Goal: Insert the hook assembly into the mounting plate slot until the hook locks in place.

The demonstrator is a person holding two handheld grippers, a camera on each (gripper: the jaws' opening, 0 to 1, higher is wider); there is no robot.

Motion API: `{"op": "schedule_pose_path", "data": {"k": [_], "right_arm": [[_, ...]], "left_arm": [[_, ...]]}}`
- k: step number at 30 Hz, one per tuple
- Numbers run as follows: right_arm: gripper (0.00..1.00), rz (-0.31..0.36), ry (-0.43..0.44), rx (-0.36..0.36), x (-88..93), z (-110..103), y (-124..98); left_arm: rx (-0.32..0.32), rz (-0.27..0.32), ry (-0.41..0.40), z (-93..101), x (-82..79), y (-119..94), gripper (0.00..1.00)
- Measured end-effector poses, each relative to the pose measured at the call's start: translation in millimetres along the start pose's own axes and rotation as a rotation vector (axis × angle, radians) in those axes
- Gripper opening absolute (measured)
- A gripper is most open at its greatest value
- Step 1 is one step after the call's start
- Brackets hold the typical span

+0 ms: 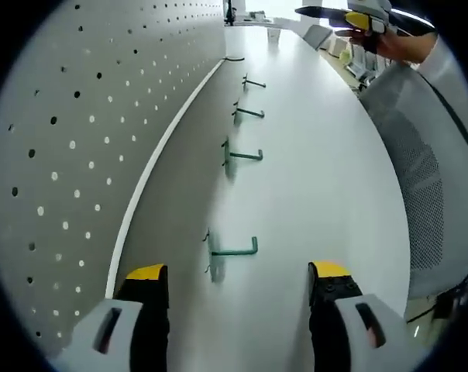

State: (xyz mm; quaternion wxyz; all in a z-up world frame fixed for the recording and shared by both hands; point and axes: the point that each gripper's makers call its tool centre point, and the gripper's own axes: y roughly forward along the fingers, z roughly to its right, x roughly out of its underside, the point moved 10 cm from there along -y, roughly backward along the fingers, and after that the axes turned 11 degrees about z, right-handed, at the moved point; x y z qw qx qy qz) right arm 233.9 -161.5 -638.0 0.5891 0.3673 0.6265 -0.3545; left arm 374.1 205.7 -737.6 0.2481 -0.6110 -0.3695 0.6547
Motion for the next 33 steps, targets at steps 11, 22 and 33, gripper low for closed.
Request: {"op": "schedule_pose_path", "data": {"k": [11,22,33], "right_arm": [[0.65,-0.011,-0.014,-0.014,1.8,-2,0],[0.64,-0.017,-0.022,-0.005,4.6,-1,-2],[0.62,-0.015,-0.026,0.007,3.2,0,-4]], "left_arm": [[0.021,0.0,-0.002,-2.4,2.8,5,0.77],[-0.017,0.016,-0.043,-12.3,2.0,3,0.63],[-0.054,0.003,-0.08,-16.2,1.5,0,0.43]]}}
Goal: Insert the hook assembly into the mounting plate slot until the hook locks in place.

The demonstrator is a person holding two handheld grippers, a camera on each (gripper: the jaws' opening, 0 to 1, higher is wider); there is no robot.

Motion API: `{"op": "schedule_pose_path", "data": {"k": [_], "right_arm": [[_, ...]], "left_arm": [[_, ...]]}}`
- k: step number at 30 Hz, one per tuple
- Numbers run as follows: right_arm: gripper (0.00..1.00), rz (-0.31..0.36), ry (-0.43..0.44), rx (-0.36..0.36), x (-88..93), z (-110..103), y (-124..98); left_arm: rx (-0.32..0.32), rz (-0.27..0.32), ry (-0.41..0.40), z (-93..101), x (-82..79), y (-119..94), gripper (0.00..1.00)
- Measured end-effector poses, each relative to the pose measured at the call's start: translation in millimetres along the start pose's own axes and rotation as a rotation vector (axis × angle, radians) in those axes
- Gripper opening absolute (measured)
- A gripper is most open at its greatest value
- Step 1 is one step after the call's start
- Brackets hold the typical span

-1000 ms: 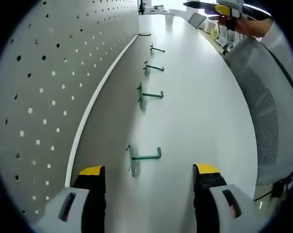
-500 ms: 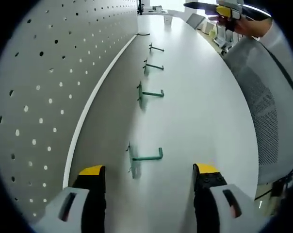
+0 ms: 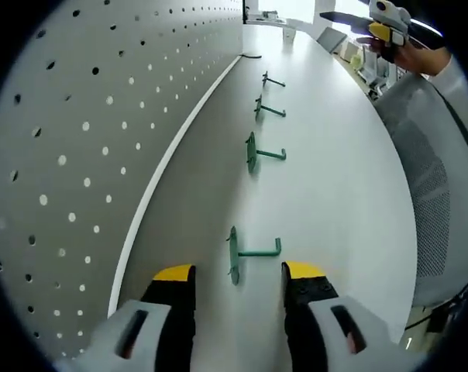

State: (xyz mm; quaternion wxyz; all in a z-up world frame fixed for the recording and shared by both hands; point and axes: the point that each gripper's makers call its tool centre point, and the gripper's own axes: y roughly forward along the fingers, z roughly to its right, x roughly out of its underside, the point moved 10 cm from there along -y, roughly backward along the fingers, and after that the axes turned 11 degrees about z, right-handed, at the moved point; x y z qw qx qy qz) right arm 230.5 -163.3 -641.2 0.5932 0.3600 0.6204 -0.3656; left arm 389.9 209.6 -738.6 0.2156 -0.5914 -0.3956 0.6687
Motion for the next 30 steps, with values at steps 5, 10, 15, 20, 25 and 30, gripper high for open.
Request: {"op": "schedule_pose_path", "data": {"k": [5,10,15,20,25,30], "right_arm": [[0.61,-0.005,0.007,0.007,1.7,-0.4,-1.8],[0.6,-0.002,-0.001,0.006,0.6,-0.4,-2.6],[0.59,-0.004,-0.001,0.01,0.4,1.3,-3.6],[0.59,-0.01,-0.01,0.009,0.8,1.4,-4.0],[0.58,-0.023,-0.012,0.004,2.9,0.1,-4.8],[0.58,-0.026,-0.008,0.007,4.3,1.9,-5.2]], "left_arm": [[-0.015,-0.006,-0.014,-1.7,-0.3,-0.2,0.36],[-0.039,-0.02,-0.029,-3.5,-0.3,-0.5,0.23],[-0.043,-0.027,-0.028,-2.2,-1.2,0.1,0.21],[-0.05,-0.031,-0.013,-1.6,-2.6,0.8,0.12],[-0.066,-0.048,0.015,-1.6,-4.3,2.8,0.06],[-0.078,-0.056,0.035,-0.8,-5.2,3.2,0.05]]}}
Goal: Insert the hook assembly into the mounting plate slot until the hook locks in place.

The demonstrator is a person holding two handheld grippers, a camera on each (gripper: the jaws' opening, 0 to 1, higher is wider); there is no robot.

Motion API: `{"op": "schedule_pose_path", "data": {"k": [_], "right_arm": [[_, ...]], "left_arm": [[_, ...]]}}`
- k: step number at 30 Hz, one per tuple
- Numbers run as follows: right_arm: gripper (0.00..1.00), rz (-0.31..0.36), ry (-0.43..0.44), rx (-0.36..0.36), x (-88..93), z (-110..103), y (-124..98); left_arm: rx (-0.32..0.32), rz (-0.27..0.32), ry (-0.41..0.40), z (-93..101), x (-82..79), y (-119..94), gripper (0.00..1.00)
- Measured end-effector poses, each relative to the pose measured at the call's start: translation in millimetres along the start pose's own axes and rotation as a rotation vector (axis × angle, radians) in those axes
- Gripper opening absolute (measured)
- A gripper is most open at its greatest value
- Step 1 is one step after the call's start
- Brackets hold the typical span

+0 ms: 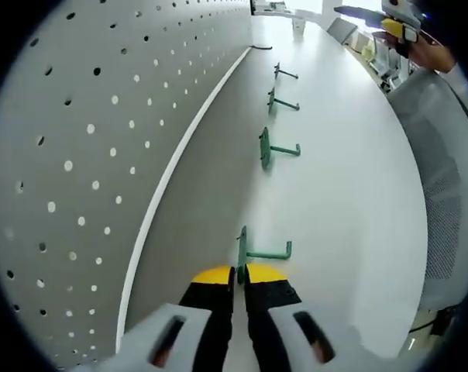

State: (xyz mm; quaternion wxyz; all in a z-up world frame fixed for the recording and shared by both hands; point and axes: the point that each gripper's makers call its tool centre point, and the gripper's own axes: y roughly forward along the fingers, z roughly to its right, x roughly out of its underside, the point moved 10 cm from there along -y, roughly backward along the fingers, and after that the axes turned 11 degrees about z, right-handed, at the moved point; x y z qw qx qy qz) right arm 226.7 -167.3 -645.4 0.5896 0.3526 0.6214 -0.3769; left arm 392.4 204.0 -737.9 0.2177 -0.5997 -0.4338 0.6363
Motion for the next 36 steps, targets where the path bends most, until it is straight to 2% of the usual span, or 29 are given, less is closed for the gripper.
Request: {"op": "schedule_pose_path", "data": {"k": [19,21,23,25,28,36], "right_arm": [[0.57,0.006,0.006,0.0,-0.4,1.0,-1.0],[0.57,0.006,0.008,0.001,-1.1,1.0,-0.9],[0.58,0.013,0.012,0.002,-2.0,0.9,-0.9],[0.58,0.016,0.013,0.002,-2.3,0.9,-0.7],[0.6,0.031,0.017,0.007,-4.3,0.7,-0.2],[0.63,0.054,0.02,0.017,-8.0,1.5,0.1]], "left_arm": [[-0.019,-0.014,0.016,1.4,-2.1,0.4,0.03],[-0.016,-0.02,-0.009,0.8,-2.8,0.3,0.02],[-0.013,-0.013,0.024,0.0,-3.1,1.2,0.02],[-0.008,-0.018,-0.008,1.1,-3.7,0.9,0.02],[-0.014,-0.01,0.007,1.0,-4.5,0.4,0.02],[-0.046,0.041,-0.03,-1.9,-8.6,-8.1,0.01]]}}
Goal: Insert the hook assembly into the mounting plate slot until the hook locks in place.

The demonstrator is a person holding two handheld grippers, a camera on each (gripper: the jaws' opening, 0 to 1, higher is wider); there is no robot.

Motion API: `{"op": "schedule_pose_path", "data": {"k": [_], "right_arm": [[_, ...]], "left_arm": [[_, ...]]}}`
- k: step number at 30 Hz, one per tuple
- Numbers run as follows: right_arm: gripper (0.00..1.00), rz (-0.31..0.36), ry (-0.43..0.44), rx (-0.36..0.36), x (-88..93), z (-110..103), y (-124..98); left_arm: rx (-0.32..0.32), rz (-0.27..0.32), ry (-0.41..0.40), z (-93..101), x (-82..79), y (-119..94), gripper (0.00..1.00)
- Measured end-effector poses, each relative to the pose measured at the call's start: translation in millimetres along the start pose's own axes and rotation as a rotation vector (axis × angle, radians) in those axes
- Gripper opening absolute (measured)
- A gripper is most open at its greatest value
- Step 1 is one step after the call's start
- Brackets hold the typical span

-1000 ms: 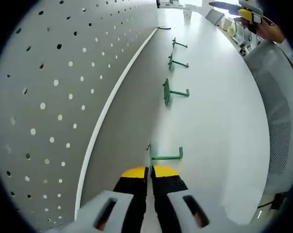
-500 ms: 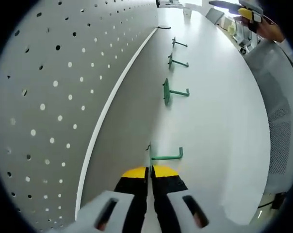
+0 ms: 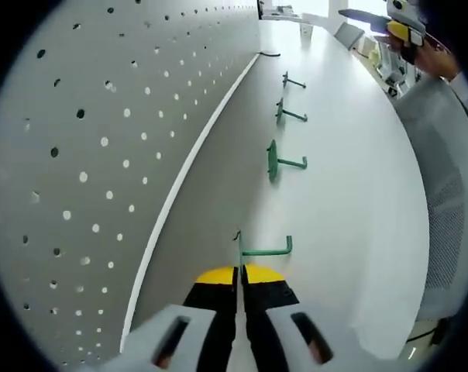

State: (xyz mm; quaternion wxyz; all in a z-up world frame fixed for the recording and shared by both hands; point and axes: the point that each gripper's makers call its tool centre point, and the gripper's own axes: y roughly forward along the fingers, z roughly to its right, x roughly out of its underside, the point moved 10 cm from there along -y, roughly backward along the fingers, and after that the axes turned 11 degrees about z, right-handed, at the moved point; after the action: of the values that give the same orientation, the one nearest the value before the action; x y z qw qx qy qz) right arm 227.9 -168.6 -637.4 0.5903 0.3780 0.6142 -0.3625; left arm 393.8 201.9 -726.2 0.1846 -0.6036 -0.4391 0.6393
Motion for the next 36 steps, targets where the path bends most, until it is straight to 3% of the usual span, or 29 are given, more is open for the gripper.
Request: {"op": "schedule_pose_path", "data": {"k": [21,26,28,31,36], "right_arm": [[0.62,0.061,0.064,0.041,-10.8,6,-3],[0.62,0.063,0.069,0.037,-11.8,6,-4],[0.62,0.068,0.075,0.035,-12.7,6,-6],[0.62,0.069,0.075,0.036,-14.6,6,-8],[0.62,0.082,0.086,0.043,-18.8,8,-11]], "left_arm": [[-0.033,0.144,-0.063,10.9,-16.2,-15,0.01],[-0.04,0.191,-0.117,11.5,-22.4,-18,0.01],[-0.043,0.2,-0.055,13.7,-27.9,-20,0.01],[-0.043,0.257,-0.106,17.3,-35.6,-22,0.01],[-0.042,0.279,-0.084,25.0,-42.5,-25,0.01]]}}
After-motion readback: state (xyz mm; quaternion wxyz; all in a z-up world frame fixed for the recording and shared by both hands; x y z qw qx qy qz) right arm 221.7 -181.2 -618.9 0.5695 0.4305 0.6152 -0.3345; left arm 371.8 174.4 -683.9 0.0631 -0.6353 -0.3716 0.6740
